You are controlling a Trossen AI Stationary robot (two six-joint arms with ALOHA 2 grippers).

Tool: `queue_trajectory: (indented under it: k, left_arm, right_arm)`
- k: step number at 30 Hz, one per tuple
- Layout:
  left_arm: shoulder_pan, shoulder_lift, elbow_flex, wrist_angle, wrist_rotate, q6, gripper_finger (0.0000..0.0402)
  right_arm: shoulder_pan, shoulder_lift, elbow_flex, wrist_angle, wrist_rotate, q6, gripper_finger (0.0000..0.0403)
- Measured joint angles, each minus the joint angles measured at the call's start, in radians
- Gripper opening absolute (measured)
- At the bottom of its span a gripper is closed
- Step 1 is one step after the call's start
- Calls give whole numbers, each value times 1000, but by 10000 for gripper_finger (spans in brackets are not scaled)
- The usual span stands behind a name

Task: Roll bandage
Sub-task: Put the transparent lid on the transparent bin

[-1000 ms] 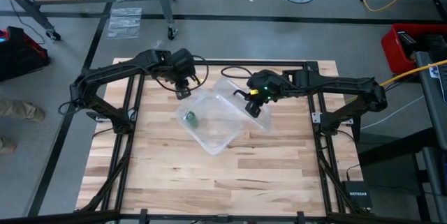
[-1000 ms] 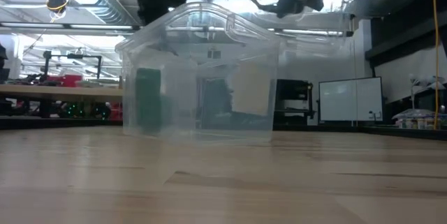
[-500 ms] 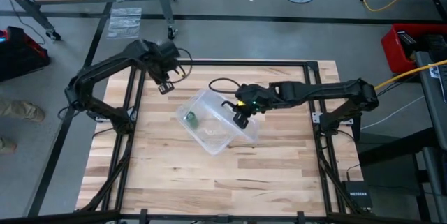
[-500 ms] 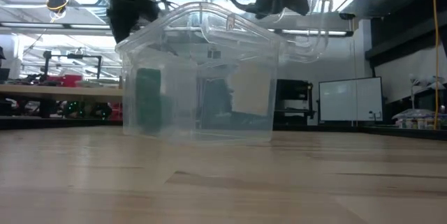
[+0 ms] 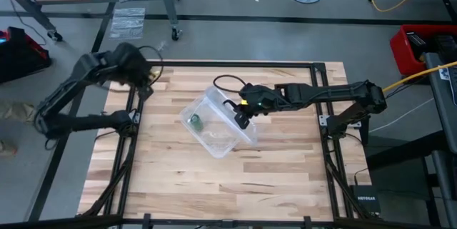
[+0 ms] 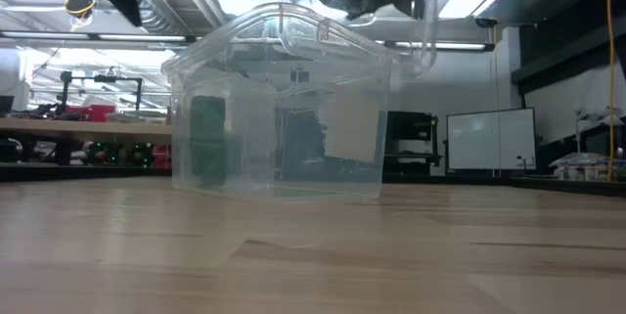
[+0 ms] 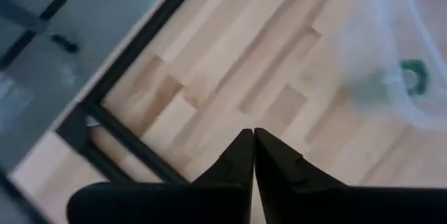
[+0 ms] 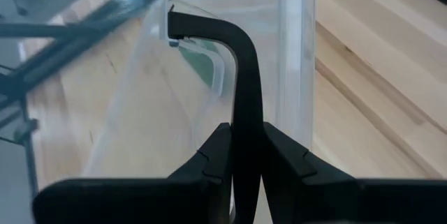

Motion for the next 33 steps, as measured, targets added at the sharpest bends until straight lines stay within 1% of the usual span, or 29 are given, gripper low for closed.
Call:
queue_trajectory:
  k: [6, 10, 15, 18, 22, 28, 30, 33]
  left_arm:
    - [0, -218, -222, 78, 97, -59, 5]
    - [-1, -349, -392, 186, 212, -130, 5]
    - [-11, -437, -593, 413, 413, -293, 2]
    - [-48, -440, -694, 543, 486, -385, 2]
    - [-125, -414, -787, 634, 491, -467, 1]
    - [-270, -404, -853, 738, 489, -579, 1]
    - [-329, -404, -877, 788, 470, -632, 1]
    - [-433, -396, -915, 879, 408, -715, 1]
  right_arm:
    - [0, 0, 0, 54, 0, 1, 58]
    - [0, 0, 0, 74, 0, 17, 58]
    - [-1, -1, 0, 92, 0, 23, 58]
    - [-1, 3, 0, 93, 0, 23, 58]
    - [-1, 22, 0, 98, 1, 23, 58]
    - [-1, 66, 0, 99, 1, 20, 58]
    - [-1, 78, 0, 98, 1, 20, 58]
    - [-1, 86, 0, 96, 6, 19, 58]
